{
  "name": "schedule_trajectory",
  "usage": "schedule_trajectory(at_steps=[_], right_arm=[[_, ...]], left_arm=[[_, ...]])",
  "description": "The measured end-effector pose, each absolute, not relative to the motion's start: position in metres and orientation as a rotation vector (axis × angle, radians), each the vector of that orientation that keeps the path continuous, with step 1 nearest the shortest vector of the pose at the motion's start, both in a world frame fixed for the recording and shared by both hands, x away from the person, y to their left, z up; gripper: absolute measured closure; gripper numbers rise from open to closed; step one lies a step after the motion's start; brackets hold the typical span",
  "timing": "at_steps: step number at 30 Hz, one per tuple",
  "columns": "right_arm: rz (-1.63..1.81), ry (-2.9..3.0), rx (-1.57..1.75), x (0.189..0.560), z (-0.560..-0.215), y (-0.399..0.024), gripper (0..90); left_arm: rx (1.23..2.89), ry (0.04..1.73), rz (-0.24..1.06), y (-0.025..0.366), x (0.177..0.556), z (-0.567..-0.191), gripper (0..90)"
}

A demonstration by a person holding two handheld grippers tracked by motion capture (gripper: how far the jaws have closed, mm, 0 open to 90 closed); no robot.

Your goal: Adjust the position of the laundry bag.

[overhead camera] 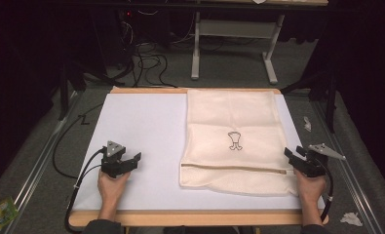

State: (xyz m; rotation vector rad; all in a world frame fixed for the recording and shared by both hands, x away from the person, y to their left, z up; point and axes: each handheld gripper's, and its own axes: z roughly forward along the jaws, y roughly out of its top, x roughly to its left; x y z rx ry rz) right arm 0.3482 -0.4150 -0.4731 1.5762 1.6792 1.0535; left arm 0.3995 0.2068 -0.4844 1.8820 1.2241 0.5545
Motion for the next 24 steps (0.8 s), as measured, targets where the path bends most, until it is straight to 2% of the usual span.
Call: schedule_trajectory(at_steps=[6,12,15,24], right_arm=[[1.044,1.674,1.576,0.348,-0.472,-0.414,47.0],[1.049,1.665,1.579,0.347,-0.472,-0.414,48.1],[1.053,1.680,1.591,0.347,-0.471,-0.412,49.7],[1.025,1.712,1.590,0.346,-0.469,-0.411,46.7]], left_arm=[[1.887,1.227,0.552,0.207,0.400,-0.483,35.6],[1.886,1.215,0.558,0.206,0.400,-0.481,35.8],[1.895,1.196,0.543,0.202,0.399,-0.474,39.4],[1.921,1.136,0.500,0.184,0.399,-0.464,40.1]])
